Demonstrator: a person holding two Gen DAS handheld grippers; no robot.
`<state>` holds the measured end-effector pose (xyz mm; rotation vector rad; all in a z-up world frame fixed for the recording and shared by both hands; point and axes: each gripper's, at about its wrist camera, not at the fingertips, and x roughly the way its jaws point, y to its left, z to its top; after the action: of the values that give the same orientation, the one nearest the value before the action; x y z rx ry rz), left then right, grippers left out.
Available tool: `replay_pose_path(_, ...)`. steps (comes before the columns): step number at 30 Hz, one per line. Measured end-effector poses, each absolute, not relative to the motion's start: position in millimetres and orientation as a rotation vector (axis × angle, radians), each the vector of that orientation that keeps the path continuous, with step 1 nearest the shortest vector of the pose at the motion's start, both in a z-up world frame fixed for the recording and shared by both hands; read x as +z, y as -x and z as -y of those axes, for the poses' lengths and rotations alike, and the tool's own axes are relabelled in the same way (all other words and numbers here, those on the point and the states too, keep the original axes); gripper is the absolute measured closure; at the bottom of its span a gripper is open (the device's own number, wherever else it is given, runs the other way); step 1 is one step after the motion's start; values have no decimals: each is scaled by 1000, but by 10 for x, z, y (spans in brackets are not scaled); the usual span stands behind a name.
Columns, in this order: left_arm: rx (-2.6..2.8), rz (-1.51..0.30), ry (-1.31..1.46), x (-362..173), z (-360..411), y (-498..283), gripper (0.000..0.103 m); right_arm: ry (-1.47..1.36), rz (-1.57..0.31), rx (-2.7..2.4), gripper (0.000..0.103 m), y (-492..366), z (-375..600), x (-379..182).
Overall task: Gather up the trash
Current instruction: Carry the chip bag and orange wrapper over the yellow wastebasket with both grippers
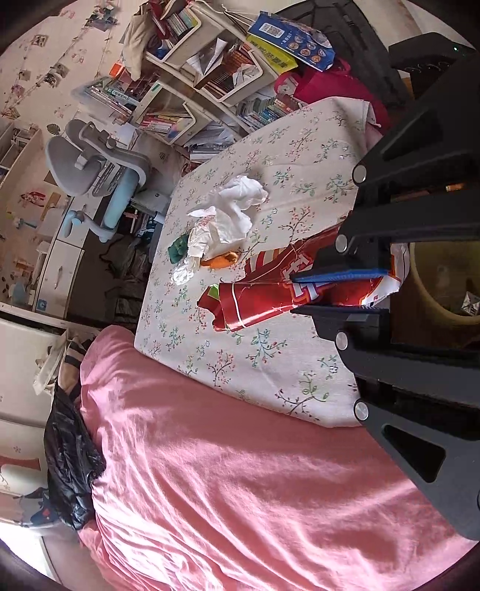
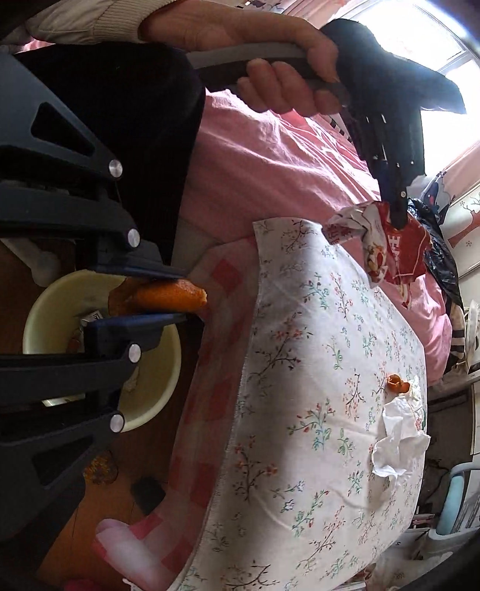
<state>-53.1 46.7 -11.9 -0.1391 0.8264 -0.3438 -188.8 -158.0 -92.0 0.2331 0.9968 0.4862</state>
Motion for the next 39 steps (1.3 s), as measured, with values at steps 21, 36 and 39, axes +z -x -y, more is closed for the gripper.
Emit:
replay_pose_path(21,-366,-815,45,-303,-253,1277,92,-289,-924,414,85,2182,1688,-869)
replay_pose_path(36,-330,-1085,-96,-1075,166,1663,92,-321,-919,378,84,2226,1841,-885)
replay_pose_path(39,-327,-1157,-125,-1240,209,1696,92,-314,-925,379,84,2230,1831,-897)
